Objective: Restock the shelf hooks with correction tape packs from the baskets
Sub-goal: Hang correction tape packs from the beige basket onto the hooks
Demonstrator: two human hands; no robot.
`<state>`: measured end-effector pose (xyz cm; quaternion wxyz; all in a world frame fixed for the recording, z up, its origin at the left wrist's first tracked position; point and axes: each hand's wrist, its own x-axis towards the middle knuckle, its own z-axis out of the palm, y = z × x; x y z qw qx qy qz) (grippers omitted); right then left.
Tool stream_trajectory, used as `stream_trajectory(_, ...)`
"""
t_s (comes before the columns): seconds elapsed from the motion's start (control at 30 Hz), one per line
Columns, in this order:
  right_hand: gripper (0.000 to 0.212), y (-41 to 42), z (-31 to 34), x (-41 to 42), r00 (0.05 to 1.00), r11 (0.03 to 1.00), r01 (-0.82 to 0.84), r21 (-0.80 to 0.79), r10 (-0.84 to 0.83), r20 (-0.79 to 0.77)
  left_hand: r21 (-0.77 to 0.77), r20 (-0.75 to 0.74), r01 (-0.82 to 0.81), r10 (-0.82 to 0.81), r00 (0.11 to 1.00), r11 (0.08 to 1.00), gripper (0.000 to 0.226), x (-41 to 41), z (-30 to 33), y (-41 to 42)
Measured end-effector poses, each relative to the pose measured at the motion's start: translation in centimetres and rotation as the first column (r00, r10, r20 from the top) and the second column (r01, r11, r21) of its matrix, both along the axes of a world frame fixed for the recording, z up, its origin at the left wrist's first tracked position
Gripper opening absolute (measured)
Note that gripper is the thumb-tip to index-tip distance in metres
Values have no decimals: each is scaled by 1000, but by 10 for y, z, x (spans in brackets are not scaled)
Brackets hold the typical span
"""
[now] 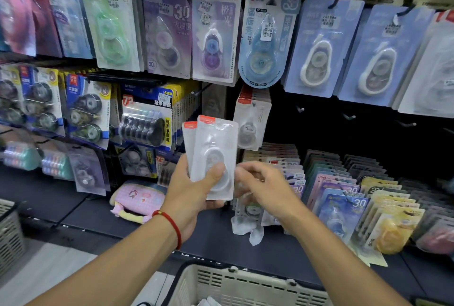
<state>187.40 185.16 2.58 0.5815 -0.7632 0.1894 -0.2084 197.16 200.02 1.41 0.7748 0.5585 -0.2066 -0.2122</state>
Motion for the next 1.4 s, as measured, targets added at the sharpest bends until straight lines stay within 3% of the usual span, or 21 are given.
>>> stream_trajectory(0.17,23,3,-1,2,998,997,38,-73,-35,47,-9,-27,81,-81,996,997,61,-4,5,-2)
stream_trajectory(0.37,16,-4,0,3,955,981,191,40,-195,224,-49,-107,23,-28,994,999,25,3,5,0)
stream_trajectory(0.5,12,-5,3,4,925,964,261,57,-267,271,-42,-115,-67,61,991,997,24,8,1,-1)
stream_trajectory(0.63,16,-6,6,5,931,970,224,91,-241,276,-57,-93,-113,108,990,992,24,10,-1,-2)
stream_trajectory(1.0,28,-7,12,13,898,953,295,65,-300,321,-89,-44,-157,154,987,984,27,12,-3,-5)
stream_trajectory(1.07,40,-10,6,14,924,944,329,-32,-315,216,-84,-37,-171,168,985,982,27,12,-3,-5)
stream_trajectory(1.1,50,-14,1,14,929,917,364,-161,-345,134,-78,-31,-180,178,984,981,27,12,-3,-5)
stream_trajectory(1.17,59,-18,-9,13,913,796,380,-470,-404,54,-65,-10,-190,190,982,980,26,12,-3,-4)
stream_trajectory(1.2,57,-19,-11,12,914,719,372,-587,-395,96,-60,-2,-190,190,982,980,25,12,-3,-4)
stream_trajectory(1.27,50,-20,-9,17,948,602,292,-744,-288,138,-52,4,-184,185,983,981,24,12,-4,-5)
stream_trajectory(1.33,48,-26,-4,29,982,514,133,-847,-185,43,-52,9,-180,181,983,982,23,11,-4,-5)
stream_trajectory(1.4,52,-33,3,41,980,432,9,-902,-181,-77,-48,16,-179,180,984,983,23,11,-4,-6)
